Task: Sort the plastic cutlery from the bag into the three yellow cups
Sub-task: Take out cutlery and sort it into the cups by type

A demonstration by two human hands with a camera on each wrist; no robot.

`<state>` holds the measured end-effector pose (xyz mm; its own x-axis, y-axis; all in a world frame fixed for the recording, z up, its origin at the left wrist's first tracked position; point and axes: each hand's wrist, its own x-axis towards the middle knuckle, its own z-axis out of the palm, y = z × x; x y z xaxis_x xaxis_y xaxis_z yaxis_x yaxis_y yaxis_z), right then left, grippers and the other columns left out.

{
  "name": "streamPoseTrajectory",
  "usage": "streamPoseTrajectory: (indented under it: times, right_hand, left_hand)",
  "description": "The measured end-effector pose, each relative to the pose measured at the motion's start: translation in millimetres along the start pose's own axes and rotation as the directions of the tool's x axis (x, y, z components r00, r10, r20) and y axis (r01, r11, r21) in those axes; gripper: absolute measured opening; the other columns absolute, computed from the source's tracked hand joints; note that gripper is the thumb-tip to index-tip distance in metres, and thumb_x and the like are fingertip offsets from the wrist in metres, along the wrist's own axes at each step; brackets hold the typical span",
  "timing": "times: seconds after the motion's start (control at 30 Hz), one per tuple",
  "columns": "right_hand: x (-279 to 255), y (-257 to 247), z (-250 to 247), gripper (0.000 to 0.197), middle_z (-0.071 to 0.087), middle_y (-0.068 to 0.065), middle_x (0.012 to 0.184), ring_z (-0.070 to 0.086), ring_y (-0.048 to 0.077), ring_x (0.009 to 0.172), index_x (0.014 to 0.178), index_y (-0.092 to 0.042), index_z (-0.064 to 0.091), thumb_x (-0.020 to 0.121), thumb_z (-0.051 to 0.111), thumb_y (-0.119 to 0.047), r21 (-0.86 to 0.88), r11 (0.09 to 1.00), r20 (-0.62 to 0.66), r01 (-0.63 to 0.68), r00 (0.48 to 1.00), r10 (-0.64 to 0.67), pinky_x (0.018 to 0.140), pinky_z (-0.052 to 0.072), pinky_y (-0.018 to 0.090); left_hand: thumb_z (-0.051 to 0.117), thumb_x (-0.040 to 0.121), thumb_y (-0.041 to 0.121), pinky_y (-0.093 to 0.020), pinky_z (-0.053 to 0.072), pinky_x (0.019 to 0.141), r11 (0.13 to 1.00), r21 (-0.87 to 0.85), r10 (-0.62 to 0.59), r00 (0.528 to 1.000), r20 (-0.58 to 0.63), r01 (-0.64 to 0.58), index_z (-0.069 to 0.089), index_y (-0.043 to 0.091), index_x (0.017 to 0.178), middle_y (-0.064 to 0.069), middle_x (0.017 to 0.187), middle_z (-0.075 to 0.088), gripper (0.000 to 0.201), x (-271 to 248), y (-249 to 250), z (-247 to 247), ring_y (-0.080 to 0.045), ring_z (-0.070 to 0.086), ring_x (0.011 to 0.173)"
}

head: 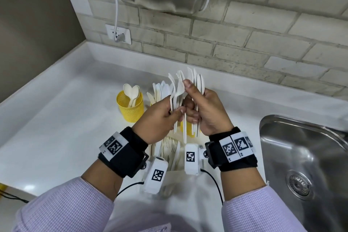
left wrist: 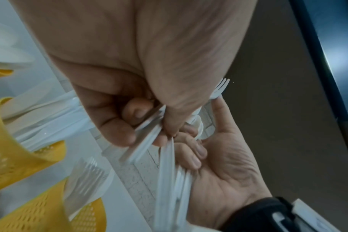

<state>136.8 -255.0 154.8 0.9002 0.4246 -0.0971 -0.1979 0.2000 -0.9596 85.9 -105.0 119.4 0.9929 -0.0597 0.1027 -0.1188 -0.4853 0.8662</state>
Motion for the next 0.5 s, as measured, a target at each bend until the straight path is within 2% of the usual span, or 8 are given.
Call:
streamPoseTrajectory:
  times: [0.1, 0.13, 0.2, 0.27, 0.33, 0.4, 0.43, 0.5]
  right_hand:
    - [-0.2, 2.2, -8.3, 0.035, 0.037, 0.009, 0.058, 0.03, 0.013, 0.039, 0.065, -0.018, 0.061, 0.082, 0.083, -0.039, -0.016, 1.0, 0.11, 0.01, 0.994, -0.008, 0.041, 0.026, 0.022]
    - [-0.9, 2.6, -10.8, 0.032, 0.04, 0.008, 0.056, 0.033, 0.012, 0.039, 0.07, -0.016, 0.062, 0.078, 0.085, -0.037, -0.023, 0.999, 0.153, 0.027, 0.988, -0.023, 0.041, 0.029, 0.021]
    - [-5.5, 0.4, -11.7, 0.035, 0.052, 0.005, 0.056, 0.042, 0.011, 0.04, 0.079, -0.008, 0.063, 0.071, 0.087, -0.033, -0.089, 0.994, 0.193, 0.07, 0.98, -0.051, 0.04, 0.032, 0.019]
    - [-7.6, -3.2, -9.8, 0.03, 0.058, -0.002, 0.055, 0.046, 0.008, 0.041, 0.079, -0.005, 0.063, 0.077, 0.088, -0.022, -0.142, 0.982, 0.091, 0.122, 0.99, -0.11, 0.038, 0.032, 0.018]
    - [-6.5, -7.5, -9.7, 0.028, 0.054, -0.011, 0.046, 0.046, 0.0, 0.036, 0.068, -0.008, 0.058, 0.086, 0.078, 0.0, -0.128, 0.98, -0.082, 0.152, 0.983, -0.163, 0.037, 0.034, 0.013]
    - [-4.2, -8.3, -12.6, 0.034, 0.05, -0.013, 0.042, 0.044, 0.0, 0.033, 0.064, -0.01, 0.056, 0.087, 0.073, 0.008, -0.136, 0.974, -0.173, 0.182, 0.964, -0.204, 0.038, 0.034, 0.011]
    - [-3.5, -8.5, -15.3, 0.033, 0.05, -0.012, 0.042, 0.044, 0.0, 0.034, 0.064, -0.01, 0.057, 0.087, 0.072, 0.008, -0.151, 0.967, -0.19, 0.204, 0.954, -0.23, 0.038, 0.035, 0.012]
    - [-2.8, -8.8, -20.7, 0.026, 0.054, -0.011, 0.045, 0.047, 0.0, 0.036, 0.069, -0.007, 0.062, 0.088, 0.071, 0.009, -0.157, 0.96, -0.212, 0.231, 0.942, -0.261, 0.04, 0.036, 0.013]
  left_hand:
    - [0.05, 0.104, 0.032, -0.045, 0.054, 0.064, 0.998, 0.057, -0.017, 0.999, 0.052, 0.014, 0.058, 0.014, 0.088, -0.014, 0.077, 0.063, 0.025, 3.6, 3.6, -2.2, -0.025, 0.061, 0.063]
    - [0.049, 0.104, 0.026, -0.042, 0.053, 0.062, 0.998, 0.066, -0.014, 0.997, 0.071, 0.009, 0.058, 0.011, 0.09, -0.017, 0.079, 0.063, 0.022, 5.2, 4.8, -2.8, -0.022, 0.059, 0.062]
    - [0.049, 0.102, 0.013, -0.026, 0.047, 0.058, 0.995, 0.101, 0.001, 0.995, 0.099, -0.011, 0.056, 0.014, 0.09, -0.005, 0.076, 0.061, 0.014, 8.5, 10.1, -2.9, -0.008, 0.055, 0.062]
    - [0.05, 0.101, 0.009, -0.012, 0.036, 0.058, 0.984, 0.162, 0.054, 0.993, 0.106, -0.071, 0.048, 0.025, 0.081, 0.01, 0.072, 0.052, 0.026, 12.9, 19.5, 0.4, 0.002, 0.052, 0.063]
    - [0.052, 0.101, 0.009, -0.009, 0.035, 0.057, 0.969, 0.211, 0.106, 0.989, 0.101, -0.125, 0.04, 0.03, 0.074, 0.013, 0.066, 0.045, 0.037, 19.5, 28.4, 7.0, 0.009, 0.051, 0.061]
    - [0.054, 0.101, 0.012, -0.009, 0.035, 0.057, 0.958, 0.244, 0.135, 0.987, 0.087, -0.153, 0.045, 0.024, 0.076, 0.01, 0.066, 0.046, 0.03, 26.2, 33.1, 9.7, 0.008, 0.052, 0.062]
    - [0.056, 0.1, 0.014, -0.012, 0.036, 0.06, 0.954, 0.25, 0.146, 0.985, 0.09, -0.164, 0.053, 0.016, 0.081, 0.005, 0.07, 0.052, 0.02, 30.5, 33.5, 9.3, 0.002, 0.054, 0.065]
    - [0.063, 0.097, 0.024, -0.024, 0.042, 0.068, 0.948, 0.257, 0.169, 0.982, 0.089, -0.187, 0.065, 0.005, 0.095, -0.005, 0.083, 0.061, 0.019, 39.9, 32.3, 6.4, -0.009, 0.054, 0.071]
